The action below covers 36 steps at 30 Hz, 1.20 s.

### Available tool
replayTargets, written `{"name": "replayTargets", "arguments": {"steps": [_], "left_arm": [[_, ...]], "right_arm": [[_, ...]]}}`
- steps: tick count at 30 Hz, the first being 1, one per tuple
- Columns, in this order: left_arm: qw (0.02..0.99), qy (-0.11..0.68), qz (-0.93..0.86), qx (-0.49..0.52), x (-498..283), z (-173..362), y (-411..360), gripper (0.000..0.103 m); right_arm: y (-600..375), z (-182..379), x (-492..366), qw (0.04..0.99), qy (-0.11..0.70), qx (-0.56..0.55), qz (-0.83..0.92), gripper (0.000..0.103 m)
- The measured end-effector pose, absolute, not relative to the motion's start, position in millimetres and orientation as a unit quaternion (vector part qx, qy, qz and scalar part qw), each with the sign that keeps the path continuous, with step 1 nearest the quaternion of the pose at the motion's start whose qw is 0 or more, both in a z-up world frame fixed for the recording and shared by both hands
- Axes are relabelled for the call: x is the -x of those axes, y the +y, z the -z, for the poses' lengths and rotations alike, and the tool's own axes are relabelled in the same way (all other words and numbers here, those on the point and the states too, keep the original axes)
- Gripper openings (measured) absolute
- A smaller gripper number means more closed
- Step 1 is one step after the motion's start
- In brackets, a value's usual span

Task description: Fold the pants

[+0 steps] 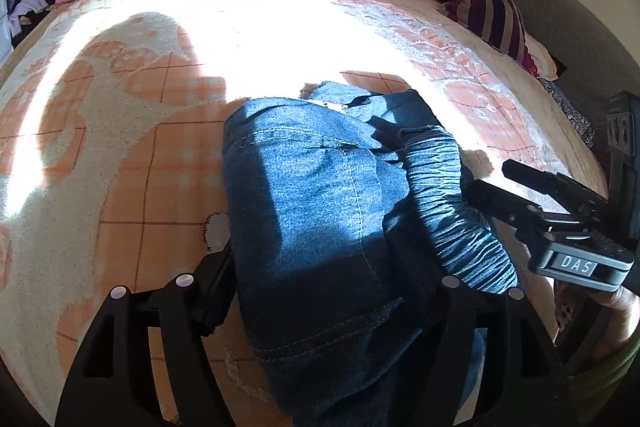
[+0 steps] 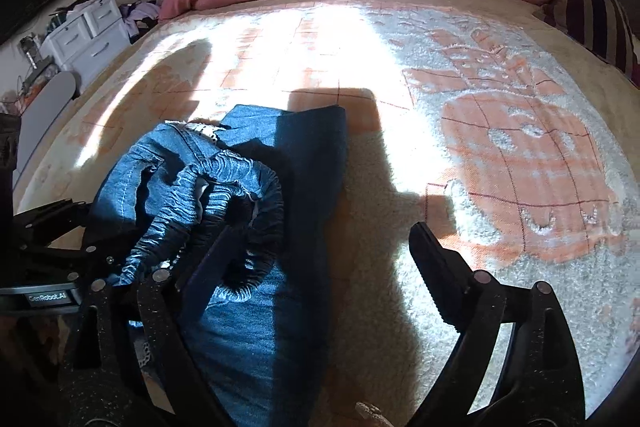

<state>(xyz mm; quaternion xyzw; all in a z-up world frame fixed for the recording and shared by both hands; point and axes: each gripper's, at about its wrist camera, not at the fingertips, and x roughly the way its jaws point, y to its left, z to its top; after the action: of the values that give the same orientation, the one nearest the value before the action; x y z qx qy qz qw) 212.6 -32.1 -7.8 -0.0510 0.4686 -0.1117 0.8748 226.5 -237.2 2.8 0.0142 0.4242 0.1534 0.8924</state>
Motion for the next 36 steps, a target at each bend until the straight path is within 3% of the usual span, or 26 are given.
{"name": "replayTargets", "arguments": {"steps": [6,7,8,21,36], "left_arm": [[0.877,0.466,0.105,0.054,-209.1,2.4,-27.9,0.071],[0.878,0.464,0.102,0.053,-207.9,0.9,-27.6,0.088],[0.880,0.460,0.100,0.054,-207.2,-1.1,-27.2,0.096],[0.900,0.428,0.070,0.040,-184.1,-28.2,-14.2,0.099],[0.944,0.329,0.038,0.008,-110.8,-85.3,-22.6,0.099]], "right_arm": [[-237.8,-13.1,-219.1,0.902,0.406,-0.016,-0.146,0.092],[-238.6,-14.4,-217.9,0.903,0.405,-0.017,-0.145,0.093],[-239.3,-15.9,-216.5,0.903,0.403,-0.018,-0.145,0.094],[-249.4,-46.6,-188.2,0.921,0.362,-0.027,-0.144,0.094],[-273.2,-87.8,-119.3,0.939,0.298,-0.046,-0.167,0.094]]}}
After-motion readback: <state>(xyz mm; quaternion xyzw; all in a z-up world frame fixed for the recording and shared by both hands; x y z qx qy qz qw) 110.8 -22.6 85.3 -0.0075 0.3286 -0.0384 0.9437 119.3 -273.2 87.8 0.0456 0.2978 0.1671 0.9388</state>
